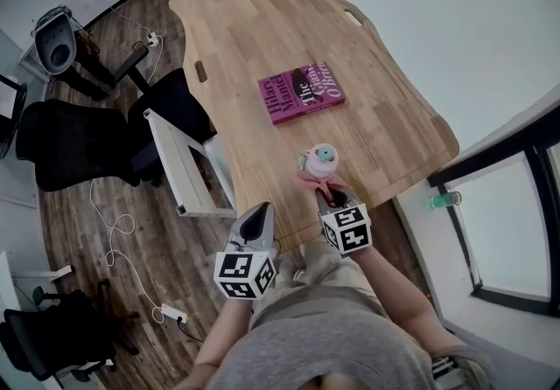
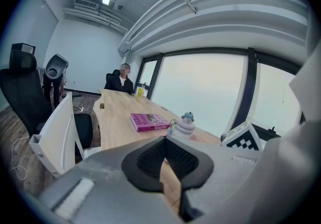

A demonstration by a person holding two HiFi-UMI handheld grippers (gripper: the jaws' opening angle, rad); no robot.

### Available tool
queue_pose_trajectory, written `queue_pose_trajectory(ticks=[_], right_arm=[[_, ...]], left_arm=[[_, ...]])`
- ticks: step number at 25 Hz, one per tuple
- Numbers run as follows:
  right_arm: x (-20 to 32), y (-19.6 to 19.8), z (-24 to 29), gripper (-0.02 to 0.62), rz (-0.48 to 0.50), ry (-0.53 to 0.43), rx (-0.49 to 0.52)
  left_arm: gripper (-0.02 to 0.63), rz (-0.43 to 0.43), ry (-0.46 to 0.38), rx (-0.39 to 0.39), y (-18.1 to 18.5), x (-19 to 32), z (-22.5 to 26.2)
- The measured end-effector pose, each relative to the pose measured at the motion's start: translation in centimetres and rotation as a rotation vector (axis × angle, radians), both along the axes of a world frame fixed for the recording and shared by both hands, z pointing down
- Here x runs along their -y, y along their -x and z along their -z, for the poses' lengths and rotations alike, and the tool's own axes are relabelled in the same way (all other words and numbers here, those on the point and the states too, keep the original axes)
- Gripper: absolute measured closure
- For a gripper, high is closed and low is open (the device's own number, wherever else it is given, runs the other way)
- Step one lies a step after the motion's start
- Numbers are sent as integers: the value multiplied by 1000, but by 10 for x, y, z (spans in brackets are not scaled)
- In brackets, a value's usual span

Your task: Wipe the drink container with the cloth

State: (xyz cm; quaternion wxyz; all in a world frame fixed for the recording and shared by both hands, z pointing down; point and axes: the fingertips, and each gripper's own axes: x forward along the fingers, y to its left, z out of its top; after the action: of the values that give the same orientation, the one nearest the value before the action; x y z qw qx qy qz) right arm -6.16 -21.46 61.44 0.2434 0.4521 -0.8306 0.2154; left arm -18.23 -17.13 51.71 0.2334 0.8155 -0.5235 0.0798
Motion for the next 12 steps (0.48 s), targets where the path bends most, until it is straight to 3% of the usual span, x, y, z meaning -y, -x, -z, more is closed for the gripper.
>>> queue_pose_trajectory(ticks=[12], right_arm=[[-1, 4, -43, 568, 37, 88, -66]], left_arm=[[604, 14, 17, 0, 3, -7, -7]])
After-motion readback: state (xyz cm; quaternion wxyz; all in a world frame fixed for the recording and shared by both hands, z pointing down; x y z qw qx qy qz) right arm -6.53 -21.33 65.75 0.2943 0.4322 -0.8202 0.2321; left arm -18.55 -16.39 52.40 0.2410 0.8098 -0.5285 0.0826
